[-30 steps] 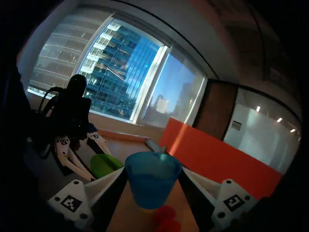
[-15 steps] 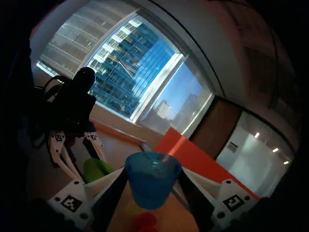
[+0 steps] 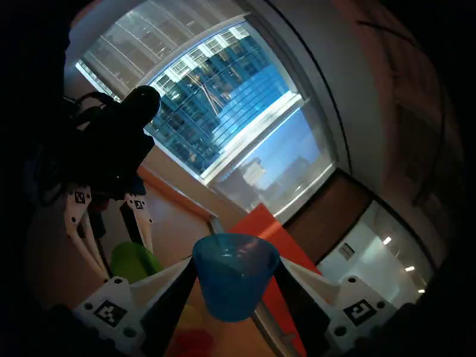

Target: Pour water

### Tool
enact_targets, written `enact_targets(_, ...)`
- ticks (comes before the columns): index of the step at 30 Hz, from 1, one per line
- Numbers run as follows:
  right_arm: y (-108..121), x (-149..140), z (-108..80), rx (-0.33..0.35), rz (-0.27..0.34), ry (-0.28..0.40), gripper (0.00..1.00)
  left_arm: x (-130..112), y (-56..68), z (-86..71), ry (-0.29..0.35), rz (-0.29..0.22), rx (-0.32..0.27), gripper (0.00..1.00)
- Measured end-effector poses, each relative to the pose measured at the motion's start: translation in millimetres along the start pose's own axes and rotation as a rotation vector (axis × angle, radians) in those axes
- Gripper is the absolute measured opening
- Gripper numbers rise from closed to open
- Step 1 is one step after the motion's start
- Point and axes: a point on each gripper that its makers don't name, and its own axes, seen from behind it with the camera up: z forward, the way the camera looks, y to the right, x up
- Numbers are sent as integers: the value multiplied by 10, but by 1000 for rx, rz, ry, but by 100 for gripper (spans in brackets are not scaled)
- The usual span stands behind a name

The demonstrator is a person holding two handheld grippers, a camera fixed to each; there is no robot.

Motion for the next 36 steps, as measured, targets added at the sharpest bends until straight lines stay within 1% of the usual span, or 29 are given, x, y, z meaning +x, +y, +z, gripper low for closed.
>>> enact_targets(4,45,6,13,-7,-60,-6,90,11,15,2,0,3,-3,85)
enact_targets(16,108,50,14,-11,-208,-19,90,65,62,13,14,4,-13,85)
enact_targets(22,154,51,20,-22,-265,-31,90,89,68,17,20,3,-14,85)
enact_targets(36,243,44,26,-44,-372,-54,90,103,70,14,24,4,-15,85)
